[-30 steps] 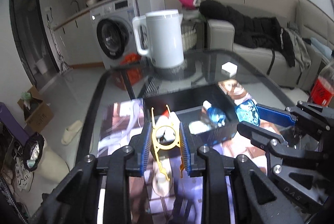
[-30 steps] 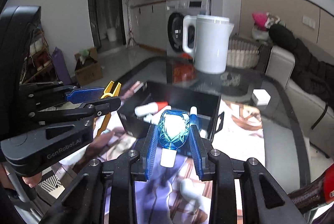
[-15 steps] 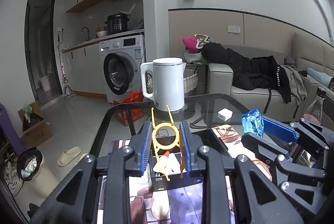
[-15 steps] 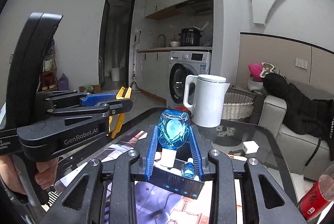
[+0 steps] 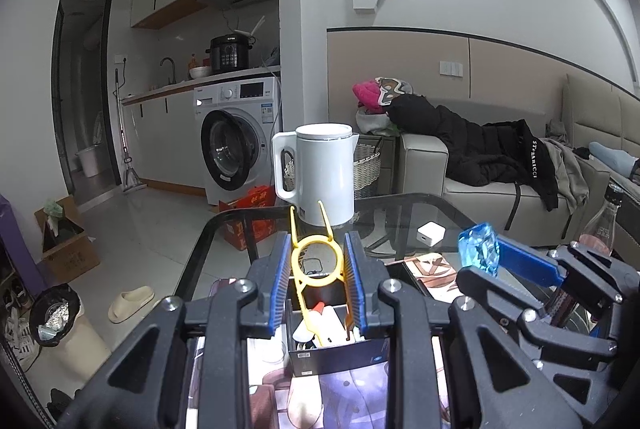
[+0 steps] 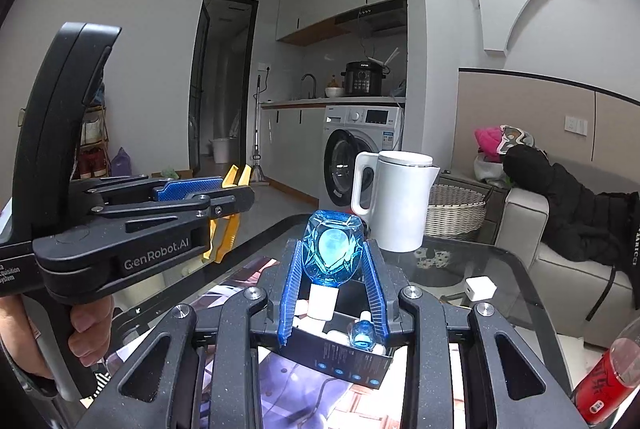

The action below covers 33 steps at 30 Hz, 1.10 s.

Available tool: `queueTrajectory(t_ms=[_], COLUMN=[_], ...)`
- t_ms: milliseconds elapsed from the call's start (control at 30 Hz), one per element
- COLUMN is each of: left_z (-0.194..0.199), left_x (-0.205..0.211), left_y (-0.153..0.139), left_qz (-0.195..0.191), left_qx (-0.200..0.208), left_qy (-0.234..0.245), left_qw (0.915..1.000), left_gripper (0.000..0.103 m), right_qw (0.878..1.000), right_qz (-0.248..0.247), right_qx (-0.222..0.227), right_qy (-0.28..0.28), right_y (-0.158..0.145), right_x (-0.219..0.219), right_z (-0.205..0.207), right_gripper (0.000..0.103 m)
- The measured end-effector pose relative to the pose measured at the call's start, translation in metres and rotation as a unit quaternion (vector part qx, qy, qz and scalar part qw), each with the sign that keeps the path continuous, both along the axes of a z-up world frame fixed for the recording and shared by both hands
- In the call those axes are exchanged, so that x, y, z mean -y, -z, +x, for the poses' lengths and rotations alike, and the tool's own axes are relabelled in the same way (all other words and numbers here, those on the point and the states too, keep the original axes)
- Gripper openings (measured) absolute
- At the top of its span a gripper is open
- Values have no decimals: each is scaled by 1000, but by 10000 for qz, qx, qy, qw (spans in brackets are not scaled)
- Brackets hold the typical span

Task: Organize rigid objects
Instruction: 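Lift the yellow tool and blue bottle up over the black box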

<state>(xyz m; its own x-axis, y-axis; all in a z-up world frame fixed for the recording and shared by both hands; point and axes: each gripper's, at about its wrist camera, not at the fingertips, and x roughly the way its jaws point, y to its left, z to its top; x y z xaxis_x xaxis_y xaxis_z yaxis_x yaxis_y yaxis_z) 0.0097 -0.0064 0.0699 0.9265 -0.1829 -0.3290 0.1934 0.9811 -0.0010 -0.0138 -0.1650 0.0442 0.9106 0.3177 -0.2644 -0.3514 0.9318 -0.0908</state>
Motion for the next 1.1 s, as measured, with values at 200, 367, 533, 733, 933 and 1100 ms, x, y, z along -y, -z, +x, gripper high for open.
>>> queueTrajectory(t_ms=[200, 367, 533, 733, 933, 1100], left_z=[8, 21, 44, 73, 82, 85], left_x=[-1, -4, -7, -6, -7, -5], left_y=[-10, -20, -22, -9, -4, -2], left_qz=[-212, -390, -532, -445, -508, -458], left_qx=[79, 159, 68, -95, -201, -228], left_qy=[-38, -97, -195, -341, -339, -367], left_qw=[9997, 9991, 9984, 9984, 9979, 9980], left_gripper=[25, 25, 25, 25, 25, 25], right_qw=[9999, 9993, 9982, 9974, 9971, 9975], right_qz=[97, 213, 360, 429, 481, 400], right_qx=[53, 173, 259, 244, 143, 142], right_qy=[81, 242, 393, 529, 577, 571], right_y=[-5, -13, -22, -24, -22, -21], right_x=[-4, -5, -5, -6, -9, -11], right_z=[12, 24, 41, 63, 72, 74], right_gripper=[30, 30, 30, 30, 30, 30])
